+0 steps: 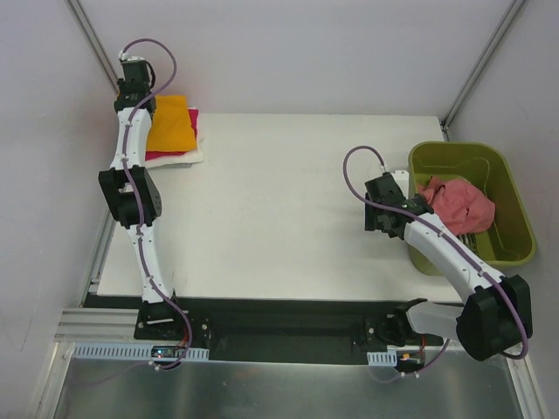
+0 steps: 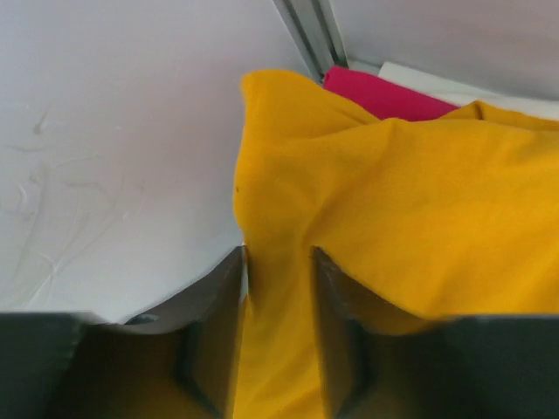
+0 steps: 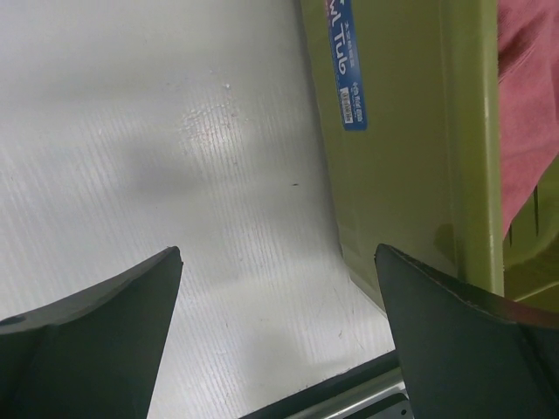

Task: Fold and stack the t-shirts
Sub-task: Neatly place the folded tshirt to the corner

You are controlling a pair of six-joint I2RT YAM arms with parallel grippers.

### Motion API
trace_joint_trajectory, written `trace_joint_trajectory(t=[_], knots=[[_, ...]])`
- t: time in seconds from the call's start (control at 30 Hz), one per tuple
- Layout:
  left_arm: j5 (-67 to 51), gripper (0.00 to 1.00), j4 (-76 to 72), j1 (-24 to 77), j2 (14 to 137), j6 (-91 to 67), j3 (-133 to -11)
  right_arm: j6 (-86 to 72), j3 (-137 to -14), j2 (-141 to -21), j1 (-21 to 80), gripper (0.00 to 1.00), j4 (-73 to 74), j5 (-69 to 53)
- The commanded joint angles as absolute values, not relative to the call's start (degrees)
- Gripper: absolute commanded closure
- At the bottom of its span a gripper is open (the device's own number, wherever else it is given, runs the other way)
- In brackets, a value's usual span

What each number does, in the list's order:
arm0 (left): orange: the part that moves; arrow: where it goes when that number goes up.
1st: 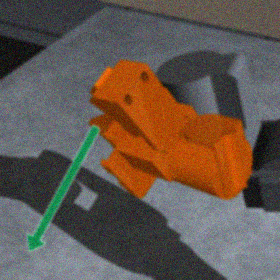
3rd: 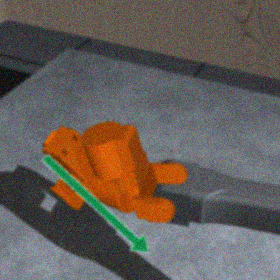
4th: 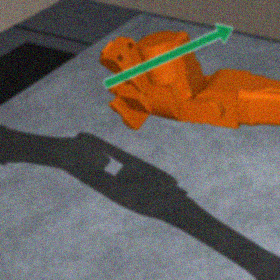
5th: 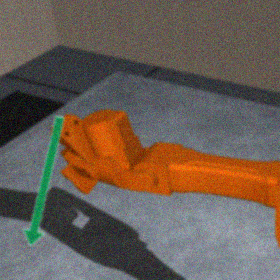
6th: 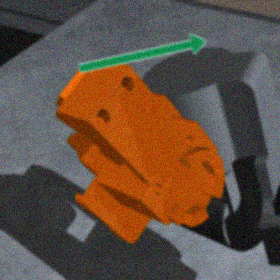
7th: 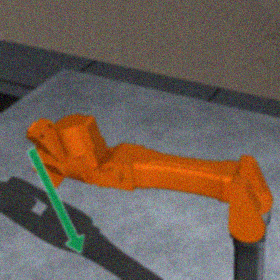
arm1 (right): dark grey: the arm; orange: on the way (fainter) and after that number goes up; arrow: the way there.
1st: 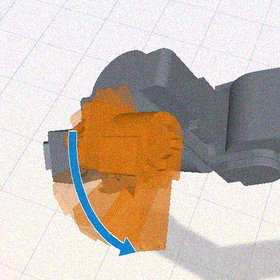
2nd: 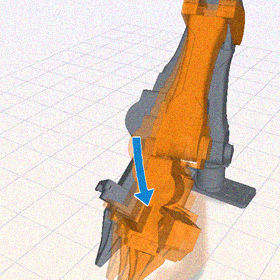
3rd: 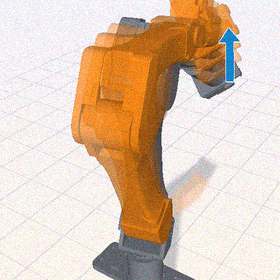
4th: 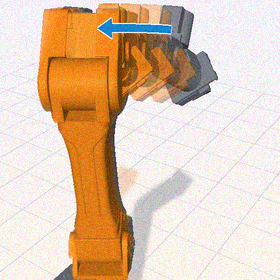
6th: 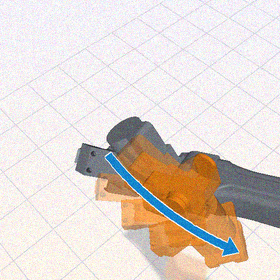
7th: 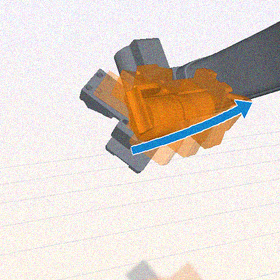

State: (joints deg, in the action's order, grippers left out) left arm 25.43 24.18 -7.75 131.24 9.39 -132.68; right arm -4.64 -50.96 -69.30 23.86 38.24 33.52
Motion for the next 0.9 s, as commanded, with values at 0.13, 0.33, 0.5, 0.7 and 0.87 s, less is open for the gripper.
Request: trace_joint_trajectory(t=[0.13,0.33,0.5,0.7,0.87], knots=[[21.5,0.01,20.8,-8.4,130.9,7.0,-133.8,-5.7,-56.4,-70.2,24.1,0.03,41.9,33.8],[17.0,0.01,20.8,-8.4,125.3,3.5,-127.2,-6.2,-55.3,-68.8,25.0,0.03,42.5,32.8],[11.9,0.01,20.9,-8.0,119.8,0.2,-119.5,-6.6,-53.7,-65.9,25.5,0.03,41.9,32.2],[6.2,0.01,20.8,-6.7,115.0,-3.8,-112.9,-6.0,-50.5,-60.3,25.5,0.03,40.7,30.6],[7.2,0.01,20.8,-6.1,117.1,-5.0,-116.6,-5.7,-48.3,-56.2,25.5,0.04,41.4,30.5]])
